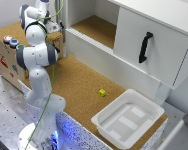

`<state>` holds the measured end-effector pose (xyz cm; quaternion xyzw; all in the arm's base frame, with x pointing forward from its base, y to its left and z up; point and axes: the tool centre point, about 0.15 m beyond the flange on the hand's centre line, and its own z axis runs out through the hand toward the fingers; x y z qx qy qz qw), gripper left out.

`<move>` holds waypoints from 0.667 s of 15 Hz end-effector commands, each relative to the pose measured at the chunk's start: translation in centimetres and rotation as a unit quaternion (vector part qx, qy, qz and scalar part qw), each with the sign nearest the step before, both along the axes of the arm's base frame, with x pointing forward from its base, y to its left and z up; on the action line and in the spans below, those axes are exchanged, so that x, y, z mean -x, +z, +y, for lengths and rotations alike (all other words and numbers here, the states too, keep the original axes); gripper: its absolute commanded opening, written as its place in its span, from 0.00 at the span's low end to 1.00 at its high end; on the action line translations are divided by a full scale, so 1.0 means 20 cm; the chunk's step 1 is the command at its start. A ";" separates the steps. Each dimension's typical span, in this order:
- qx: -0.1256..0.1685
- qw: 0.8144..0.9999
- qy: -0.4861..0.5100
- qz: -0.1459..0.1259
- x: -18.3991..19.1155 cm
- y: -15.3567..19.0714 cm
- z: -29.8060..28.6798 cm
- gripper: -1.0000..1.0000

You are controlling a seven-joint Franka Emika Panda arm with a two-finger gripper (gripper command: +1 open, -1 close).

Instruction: Put the purple object on top of the drawer

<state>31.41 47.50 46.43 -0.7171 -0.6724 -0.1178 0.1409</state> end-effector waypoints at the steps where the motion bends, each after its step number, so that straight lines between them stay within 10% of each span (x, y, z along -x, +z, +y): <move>1: -0.004 1.000 0.016 0.013 0.00 0.02 0.00 1.00; 5: -0.018 1.000 0.006 -0.019 0.14 0.21 0.01 1.00; 10: 0.122 0.988 0.099 -0.005 0.52 0.55 0.29 1.00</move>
